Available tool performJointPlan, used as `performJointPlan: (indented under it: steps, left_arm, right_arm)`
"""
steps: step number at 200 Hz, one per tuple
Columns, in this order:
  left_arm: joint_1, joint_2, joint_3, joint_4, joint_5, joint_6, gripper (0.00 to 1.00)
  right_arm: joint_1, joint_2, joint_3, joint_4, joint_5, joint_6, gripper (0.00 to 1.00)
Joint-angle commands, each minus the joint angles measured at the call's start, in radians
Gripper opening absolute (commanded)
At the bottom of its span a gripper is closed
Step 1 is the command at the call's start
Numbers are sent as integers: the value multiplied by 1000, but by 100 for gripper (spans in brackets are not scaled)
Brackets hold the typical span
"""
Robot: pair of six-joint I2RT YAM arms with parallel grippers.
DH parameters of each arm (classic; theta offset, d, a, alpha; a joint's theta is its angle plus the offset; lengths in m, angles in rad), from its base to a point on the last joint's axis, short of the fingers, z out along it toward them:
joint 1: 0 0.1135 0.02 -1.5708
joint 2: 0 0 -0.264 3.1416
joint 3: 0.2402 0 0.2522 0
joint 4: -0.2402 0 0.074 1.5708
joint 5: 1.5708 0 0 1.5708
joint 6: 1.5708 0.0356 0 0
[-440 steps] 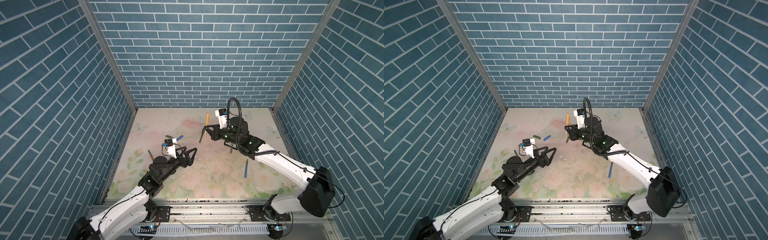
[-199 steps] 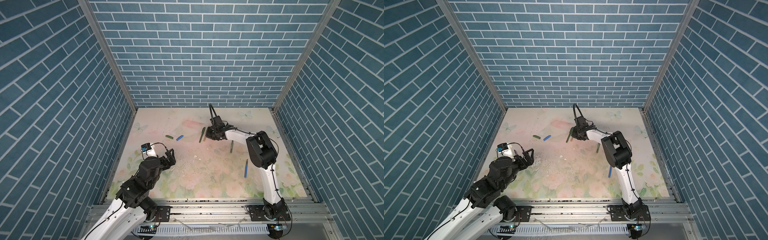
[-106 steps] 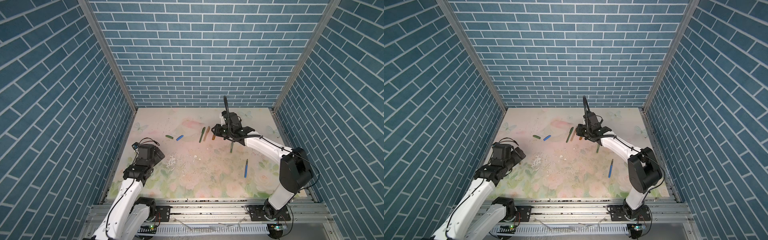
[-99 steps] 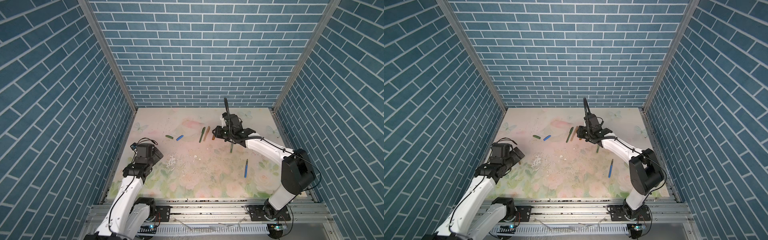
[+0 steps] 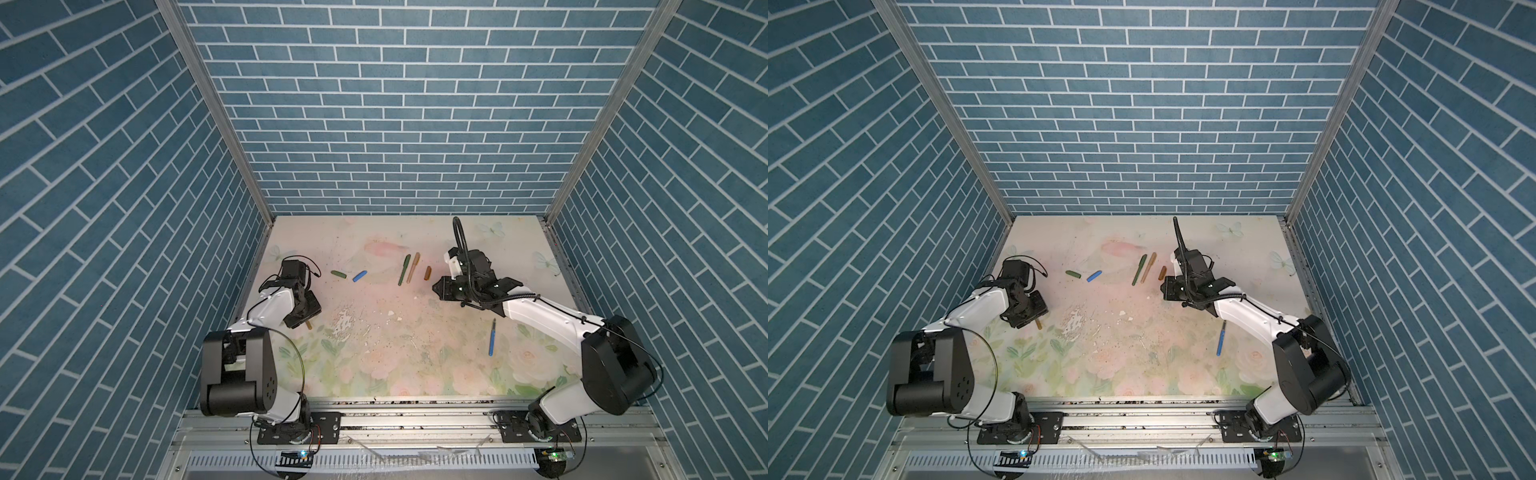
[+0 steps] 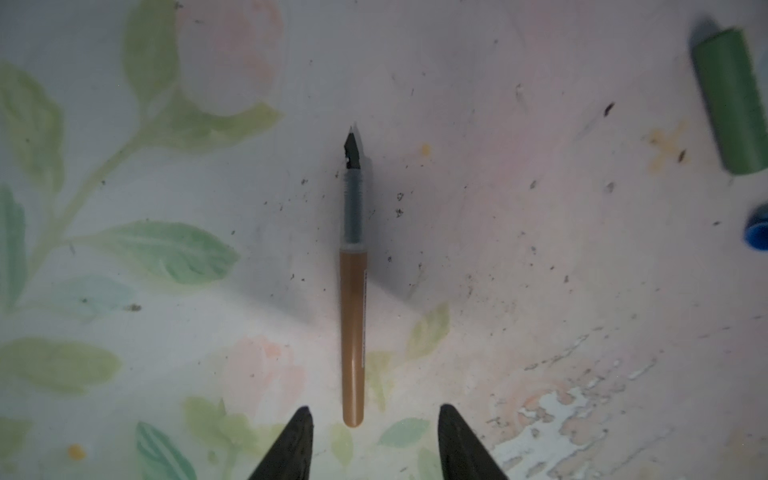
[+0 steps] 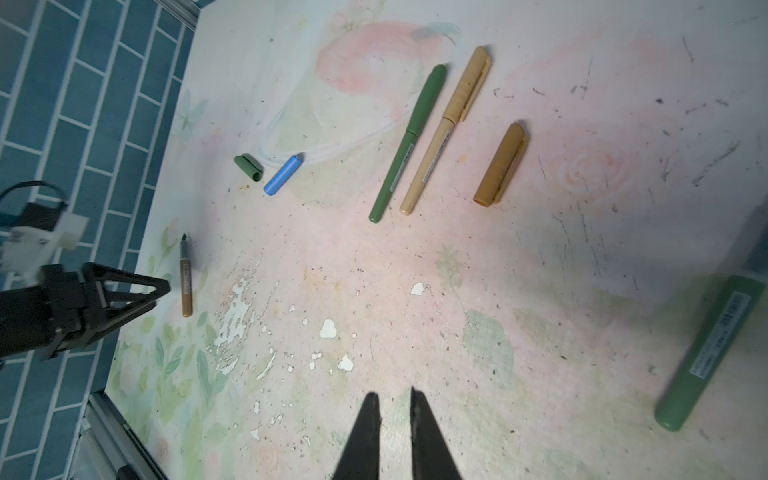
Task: Insert the pens into the pen caps
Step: 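Lower the left gripper onto the brown black-tipped pen and close it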
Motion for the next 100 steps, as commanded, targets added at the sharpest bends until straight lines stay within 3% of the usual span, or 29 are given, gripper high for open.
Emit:
performJointPlan:
  steps: [1,30,100]
  left_arm:
    - [6,67,55,-53,-9,89,44]
    - [6,142,103,-84,-66,126,31]
    - [19,194,84,-30,-52,144,24]
  right_arm:
    - [-5,-46,-36,29,-17,-34,17]
    - [-6,-72,-64,44,-20,-31,16]
    - [-6,-89,-78,50,-32,-29,15]
